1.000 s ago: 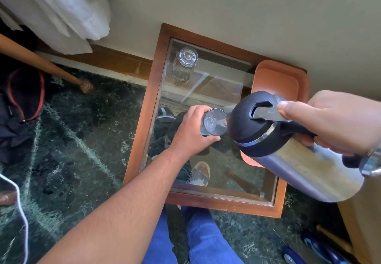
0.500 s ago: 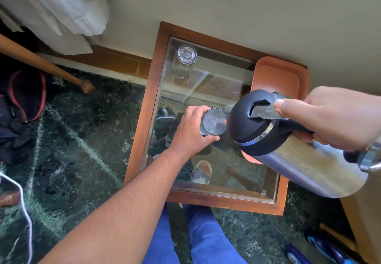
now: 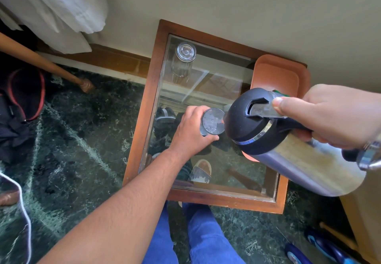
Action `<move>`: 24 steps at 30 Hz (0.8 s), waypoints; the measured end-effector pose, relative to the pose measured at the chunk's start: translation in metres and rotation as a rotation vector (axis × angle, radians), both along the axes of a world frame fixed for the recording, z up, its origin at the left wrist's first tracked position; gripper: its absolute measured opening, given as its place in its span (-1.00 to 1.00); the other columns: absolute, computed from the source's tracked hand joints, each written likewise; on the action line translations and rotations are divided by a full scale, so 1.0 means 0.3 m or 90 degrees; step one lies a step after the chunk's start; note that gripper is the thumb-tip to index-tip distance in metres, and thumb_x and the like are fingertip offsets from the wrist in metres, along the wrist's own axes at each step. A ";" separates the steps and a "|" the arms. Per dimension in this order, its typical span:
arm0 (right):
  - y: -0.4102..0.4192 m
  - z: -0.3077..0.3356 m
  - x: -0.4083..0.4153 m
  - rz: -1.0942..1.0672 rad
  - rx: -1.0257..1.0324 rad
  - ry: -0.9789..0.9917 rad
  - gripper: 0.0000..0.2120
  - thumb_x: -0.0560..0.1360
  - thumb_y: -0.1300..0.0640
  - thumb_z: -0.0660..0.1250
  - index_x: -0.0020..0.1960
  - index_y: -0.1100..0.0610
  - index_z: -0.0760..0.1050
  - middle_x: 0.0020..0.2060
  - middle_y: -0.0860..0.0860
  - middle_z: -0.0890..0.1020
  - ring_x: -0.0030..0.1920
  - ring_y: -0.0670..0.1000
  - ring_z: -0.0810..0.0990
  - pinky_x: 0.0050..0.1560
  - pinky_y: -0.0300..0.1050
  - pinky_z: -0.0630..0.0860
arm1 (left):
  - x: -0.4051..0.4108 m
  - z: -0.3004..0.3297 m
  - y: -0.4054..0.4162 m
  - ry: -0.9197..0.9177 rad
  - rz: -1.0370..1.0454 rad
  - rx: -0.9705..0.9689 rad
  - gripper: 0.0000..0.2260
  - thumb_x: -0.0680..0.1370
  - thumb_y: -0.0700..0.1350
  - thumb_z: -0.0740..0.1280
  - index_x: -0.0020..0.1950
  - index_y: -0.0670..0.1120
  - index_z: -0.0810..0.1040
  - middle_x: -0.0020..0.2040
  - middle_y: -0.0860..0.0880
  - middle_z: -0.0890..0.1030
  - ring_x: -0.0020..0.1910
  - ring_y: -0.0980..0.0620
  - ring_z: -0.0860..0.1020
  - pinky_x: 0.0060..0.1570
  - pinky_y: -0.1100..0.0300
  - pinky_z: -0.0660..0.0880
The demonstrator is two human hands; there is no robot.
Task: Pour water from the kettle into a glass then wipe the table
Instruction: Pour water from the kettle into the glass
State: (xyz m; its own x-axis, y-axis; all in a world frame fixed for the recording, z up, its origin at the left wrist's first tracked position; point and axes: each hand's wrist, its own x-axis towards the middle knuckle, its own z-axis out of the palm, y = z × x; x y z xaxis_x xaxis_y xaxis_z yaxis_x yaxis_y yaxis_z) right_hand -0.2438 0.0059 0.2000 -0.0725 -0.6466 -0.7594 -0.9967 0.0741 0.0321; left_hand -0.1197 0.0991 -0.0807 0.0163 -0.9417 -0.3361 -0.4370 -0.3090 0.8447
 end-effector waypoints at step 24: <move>0.047 -0.008 0.006 -0.014 0.016 -0.011 -0.31 0.55 -0.17 0.08 -0.63 0.21 0.36 -0.82 0.00 0.26 -0.84 -0.07 0.18 -0.82 -0.41 0.11 | 0.002 0.001 0.024 0.002 -0.005 -0.008 -0.35 0.31 0.01 0.66 0.33 0.08 0.47 0.21 0.08 0.41 0.22 0.01 0.51 0.22 -0.05 0.52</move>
State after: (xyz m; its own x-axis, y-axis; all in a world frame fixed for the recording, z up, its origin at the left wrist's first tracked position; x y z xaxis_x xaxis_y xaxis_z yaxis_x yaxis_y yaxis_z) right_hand -0.2420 0.0200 0.1975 -0.0732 -0.6257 -0.7766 -0.9953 0.0950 0.0173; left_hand -0.1191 0.1062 -0.0805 0.0075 -0.9457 -0.3250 -0.4374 -0.2954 0.8494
